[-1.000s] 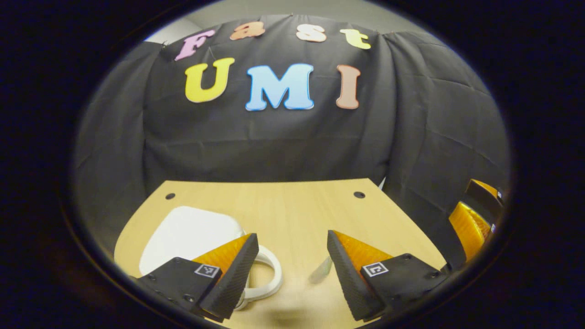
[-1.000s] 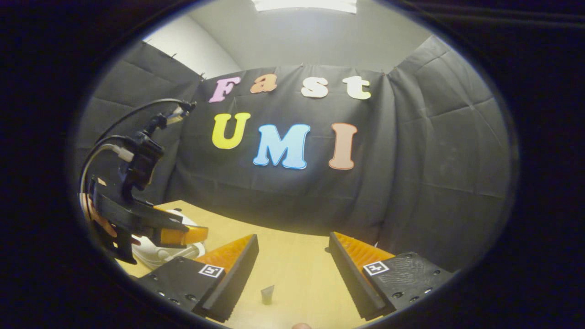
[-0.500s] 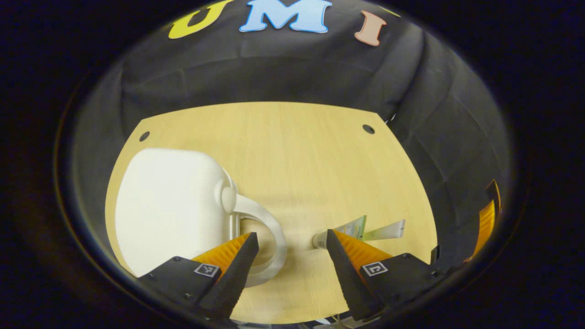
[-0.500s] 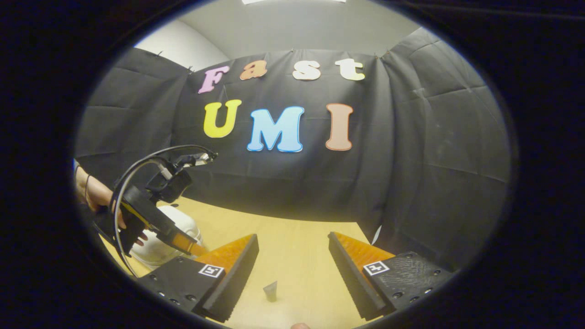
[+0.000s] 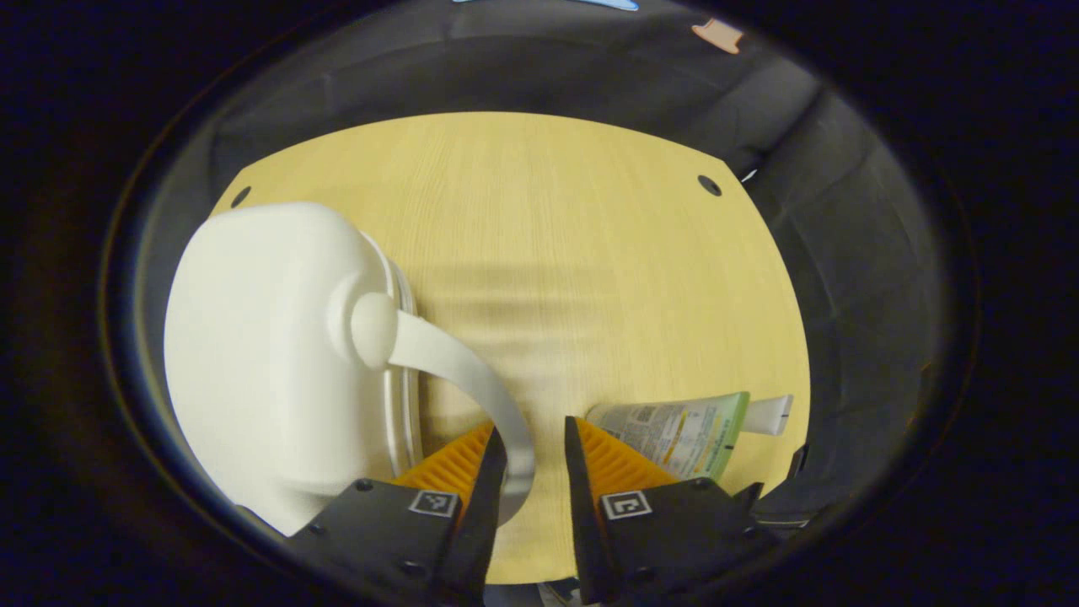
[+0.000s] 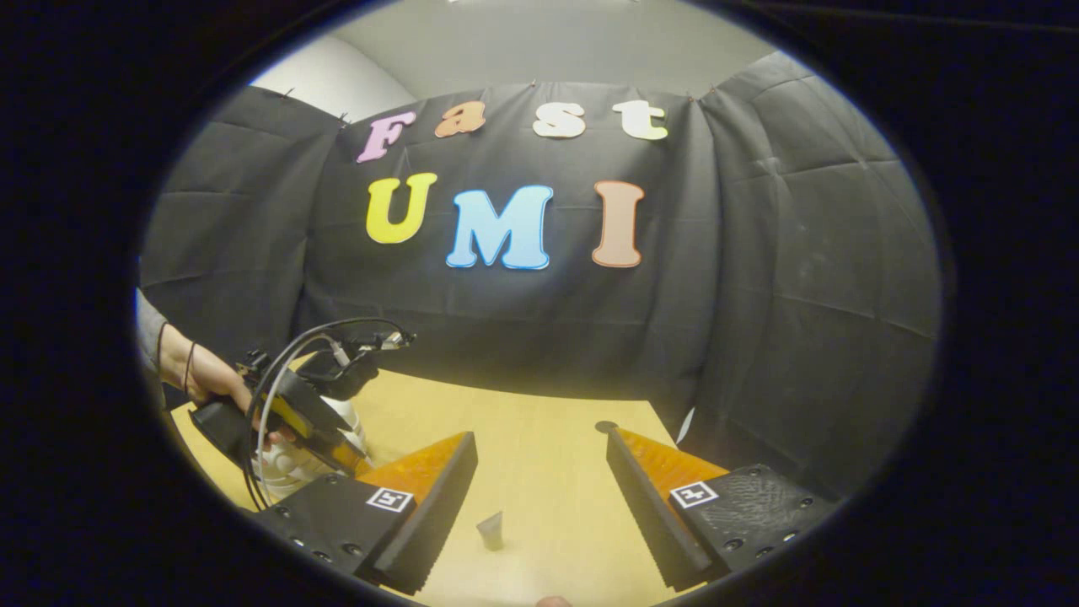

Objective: First open the suitcase, pack the skin care products into it, and then close the suitcase.

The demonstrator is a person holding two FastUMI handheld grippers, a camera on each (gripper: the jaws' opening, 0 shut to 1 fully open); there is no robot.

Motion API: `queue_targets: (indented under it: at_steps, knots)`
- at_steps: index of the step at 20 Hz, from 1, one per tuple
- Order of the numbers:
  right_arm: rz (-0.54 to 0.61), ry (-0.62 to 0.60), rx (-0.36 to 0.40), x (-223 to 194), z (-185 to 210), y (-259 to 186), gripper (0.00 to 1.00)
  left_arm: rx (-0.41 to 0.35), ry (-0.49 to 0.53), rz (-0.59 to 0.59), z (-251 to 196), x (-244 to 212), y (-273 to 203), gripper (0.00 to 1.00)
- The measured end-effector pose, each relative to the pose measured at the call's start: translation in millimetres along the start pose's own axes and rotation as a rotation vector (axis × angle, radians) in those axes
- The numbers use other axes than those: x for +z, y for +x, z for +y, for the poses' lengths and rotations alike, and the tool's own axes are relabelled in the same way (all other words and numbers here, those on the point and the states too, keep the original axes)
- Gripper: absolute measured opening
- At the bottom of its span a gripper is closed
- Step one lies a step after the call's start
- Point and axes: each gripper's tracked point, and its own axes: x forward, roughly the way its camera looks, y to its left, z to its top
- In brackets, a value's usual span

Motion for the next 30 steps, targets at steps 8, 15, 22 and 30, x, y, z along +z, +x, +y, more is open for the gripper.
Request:
queue_targets:
  at_steps: [8,15,22,30]
  knots:
    - [0.01,0.009,-0.046,1,9,-5,0.94,-0.053,0.026,0.038,3,1,-5,0.18]
    - [-0.003,0.002,-0.084,9,21,-9,0.94,-0.163,-0.031,0.007,-7,18,-49,0.15]
    - [-0.029,0.005,-0.086,25,50,-5,0.94,-0.11,0.01,-0.079,36,52,-120,0.15]
    - [-0.056,0.002,-0.099,43,87,4,0.94,0.043,0.065,-0.162,167,95,-213,0.18]
